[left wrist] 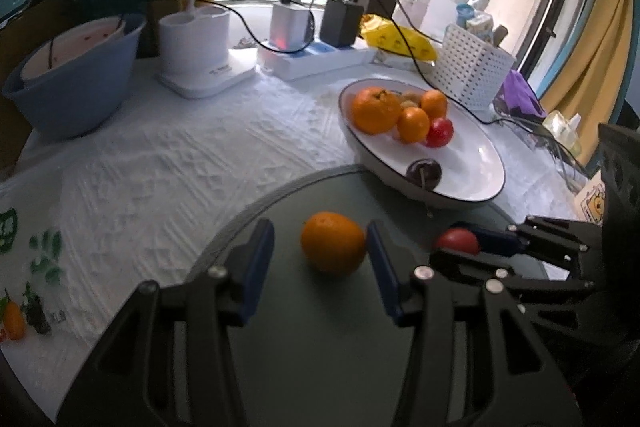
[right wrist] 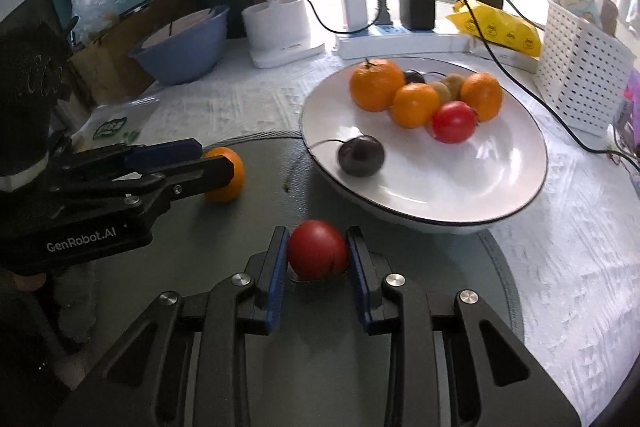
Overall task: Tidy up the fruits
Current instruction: 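Grasp the last red tomato with the right tool while the left tool grasps the last orange, then lift and carry the tomato and the orange toward the white plate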
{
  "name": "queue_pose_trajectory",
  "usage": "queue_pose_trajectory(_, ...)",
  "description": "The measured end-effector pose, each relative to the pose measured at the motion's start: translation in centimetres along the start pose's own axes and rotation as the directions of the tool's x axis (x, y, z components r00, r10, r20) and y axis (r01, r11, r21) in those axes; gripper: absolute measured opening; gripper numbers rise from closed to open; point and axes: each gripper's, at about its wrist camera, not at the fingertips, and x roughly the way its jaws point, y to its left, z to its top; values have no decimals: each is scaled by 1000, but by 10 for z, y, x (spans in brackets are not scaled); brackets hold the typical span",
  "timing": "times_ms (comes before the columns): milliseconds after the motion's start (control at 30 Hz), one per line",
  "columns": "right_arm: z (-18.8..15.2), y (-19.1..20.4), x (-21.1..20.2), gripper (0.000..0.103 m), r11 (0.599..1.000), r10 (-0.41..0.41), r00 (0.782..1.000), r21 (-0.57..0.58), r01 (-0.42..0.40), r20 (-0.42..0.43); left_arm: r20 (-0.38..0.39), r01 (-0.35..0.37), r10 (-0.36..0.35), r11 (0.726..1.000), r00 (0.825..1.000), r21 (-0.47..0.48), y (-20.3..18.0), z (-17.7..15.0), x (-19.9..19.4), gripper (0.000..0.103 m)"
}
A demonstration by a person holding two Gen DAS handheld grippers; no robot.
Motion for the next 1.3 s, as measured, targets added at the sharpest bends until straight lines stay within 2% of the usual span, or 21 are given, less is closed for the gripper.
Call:
queue_pose_trajectory(167, 0, -6, -11, 31, 1000, -8, 1000, 7, 8, 26, -29, 17, -16, 1000, 999, 8, -6, 1, 9, 49)
queue_pose_trajectory(333, 1, -7, -21, 31, 1000, -7, 998, 8, 7, 54, -47, 52, -52, 999, 998, 1, -7, 3, 15, 36)
queue_pose_trajectory(567, -2, -10, -27, 31, 1000, -16, 998, 18, 15, 68, -40, 47, -47, 999, 998, 8, -8, 4, 13, 36)
queue_pose_trajectory(833, -5, -11, -40, 31, 1000, -23, 995, 19, 21, 96, 5, 40, -41, 999, 999, 22, -17, 7, -10, 36)
queue_pose_trajectory(1300, -4, -26, -65, 31, 999, -40, 986, 32, 35, 159, 57, 48, -53, 995, 997, 88, -54, 19, -35, 36)
